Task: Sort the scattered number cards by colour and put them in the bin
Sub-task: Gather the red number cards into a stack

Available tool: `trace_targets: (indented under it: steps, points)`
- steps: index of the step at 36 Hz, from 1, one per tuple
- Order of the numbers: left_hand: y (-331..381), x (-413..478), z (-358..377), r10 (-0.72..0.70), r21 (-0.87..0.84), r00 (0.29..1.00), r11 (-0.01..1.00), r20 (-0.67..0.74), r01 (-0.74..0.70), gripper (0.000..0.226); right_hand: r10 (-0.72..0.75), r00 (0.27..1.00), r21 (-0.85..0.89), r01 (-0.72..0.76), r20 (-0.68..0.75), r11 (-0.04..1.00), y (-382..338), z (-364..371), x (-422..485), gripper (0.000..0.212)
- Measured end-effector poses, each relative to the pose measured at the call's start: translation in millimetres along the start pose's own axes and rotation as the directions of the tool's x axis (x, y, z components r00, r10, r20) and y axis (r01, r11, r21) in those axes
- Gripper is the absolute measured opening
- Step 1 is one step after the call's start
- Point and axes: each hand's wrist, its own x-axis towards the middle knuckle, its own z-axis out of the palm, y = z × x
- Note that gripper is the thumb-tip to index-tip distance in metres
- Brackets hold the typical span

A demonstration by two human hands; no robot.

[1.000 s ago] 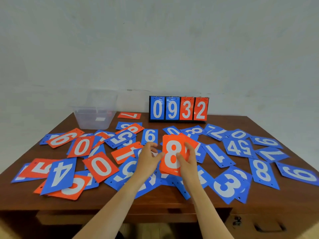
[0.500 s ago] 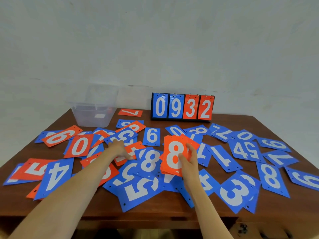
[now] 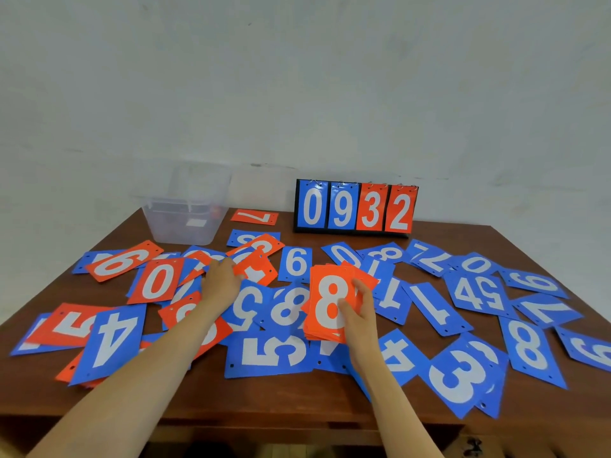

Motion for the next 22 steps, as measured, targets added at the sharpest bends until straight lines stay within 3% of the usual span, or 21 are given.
trace_targets:
  steps: [4,11,16,19,22]
  points:
    - [1.6,-0.6,-7.5,-0.007,-0.163,1.000,0.987,-0.022,0.003,0.031,0.004,1.000,0.007,-0.004,-0.006,1.000,-1.2,-0.5,-3.5,0.044]
    - [5.6,-5.1,-10.4,0.023,-0.254,0.998,0.967,-0.058,-0.037,0.028,-0.008,1.000,0.016,0.008,-0.004,1.000,-6.5,-2.1,-11.4,0.045]
    - [21.5,-16.4,-24.5,0.060,-0.445,0.960,0.877,-0.272,-0.181,0.018,-0.026,1.000,0.018,0.026,-0.006,1.000,-10.4,-4.8,-17.5,0.042]
    - [33.6,-25.9,-39.4,0.113,-0.452,0.901,0.835,-0.418,-0.314,0.016,-0.064,0.998,0.035,0.064,-0.003,0.997,-11.5,-7.4,-20.9,0.040]
    - [46.7,-34.3,-48.6,0.171,-0.445,0.869,0.803,-0.465,-0.396,0.015,-0.073,0.997,0.025,0.073,-0.008,0.997,-13.0,-10.4,-22.9,0.043]
